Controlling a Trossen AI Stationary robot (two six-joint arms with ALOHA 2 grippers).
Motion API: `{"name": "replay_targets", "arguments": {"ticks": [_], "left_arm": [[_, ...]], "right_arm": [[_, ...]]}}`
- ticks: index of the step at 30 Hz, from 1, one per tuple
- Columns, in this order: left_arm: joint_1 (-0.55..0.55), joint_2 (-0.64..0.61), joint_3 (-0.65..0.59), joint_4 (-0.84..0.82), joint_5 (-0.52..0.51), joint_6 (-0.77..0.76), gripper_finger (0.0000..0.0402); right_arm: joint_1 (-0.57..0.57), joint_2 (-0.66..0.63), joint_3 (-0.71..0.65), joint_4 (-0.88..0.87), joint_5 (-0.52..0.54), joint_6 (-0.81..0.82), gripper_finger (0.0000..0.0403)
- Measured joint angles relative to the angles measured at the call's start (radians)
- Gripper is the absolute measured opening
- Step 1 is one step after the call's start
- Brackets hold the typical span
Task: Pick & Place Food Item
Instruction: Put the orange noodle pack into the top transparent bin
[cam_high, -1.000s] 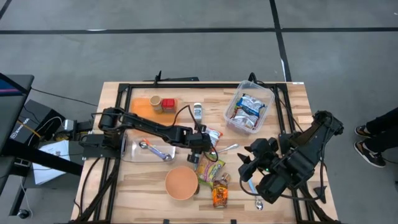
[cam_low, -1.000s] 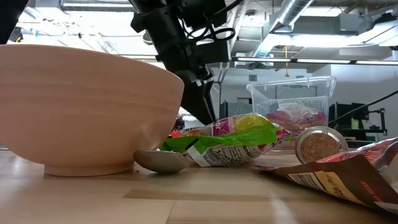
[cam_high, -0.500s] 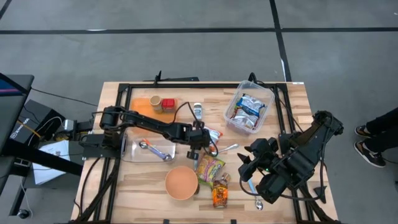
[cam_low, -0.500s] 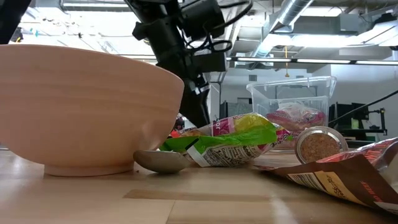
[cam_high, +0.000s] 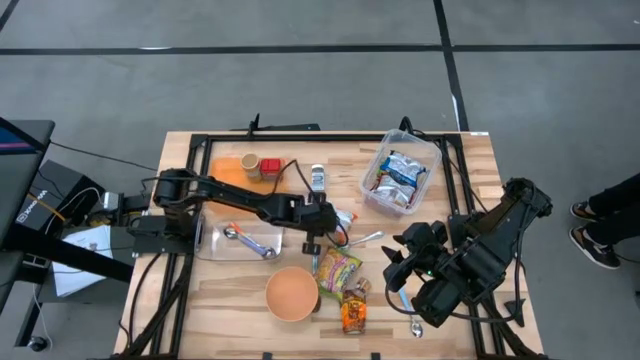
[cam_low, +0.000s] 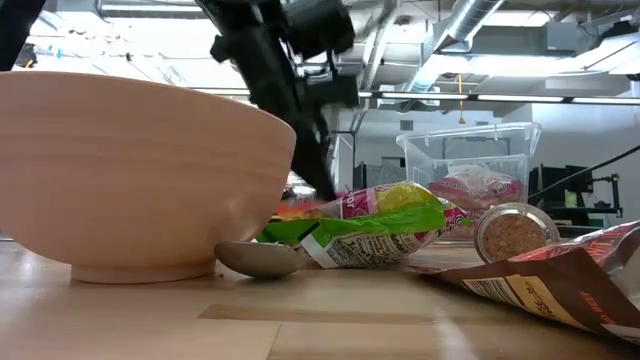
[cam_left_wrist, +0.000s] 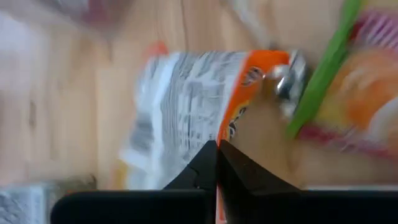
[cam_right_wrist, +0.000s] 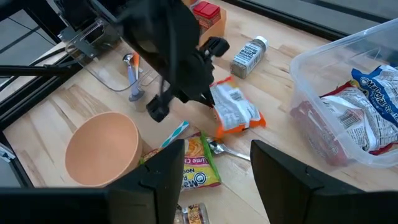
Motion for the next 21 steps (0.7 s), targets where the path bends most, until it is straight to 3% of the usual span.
{"name": "replay_targets", "arguments": {"ticks": [4,9,15,21], "left_arm": [[-0.004,-0.090,0.000,0.009,0.026,0.005,0.0000],[0.005,-0.213,0.001,0.019,0.146,-0.017,0.0000],[0.034,-0.319,0.001,0.095,0.286,-0.226,0.0000],[0.039,-0.356,0.002,0.234,0.296,-0.394,0.0000]], "right_arm": [[0.000,0.000,0.000,0.000,0.002,-0.001,0.0180],[-0.001,0.000,0.000,-0.001,0.023,-0.024,0.0180],[-0.012,0.000,0.000,0.015,0.032,-0.093,0.0180],[-0.029,0.000,0.000,0.074,0.082,-0.140,0.0184]]}}
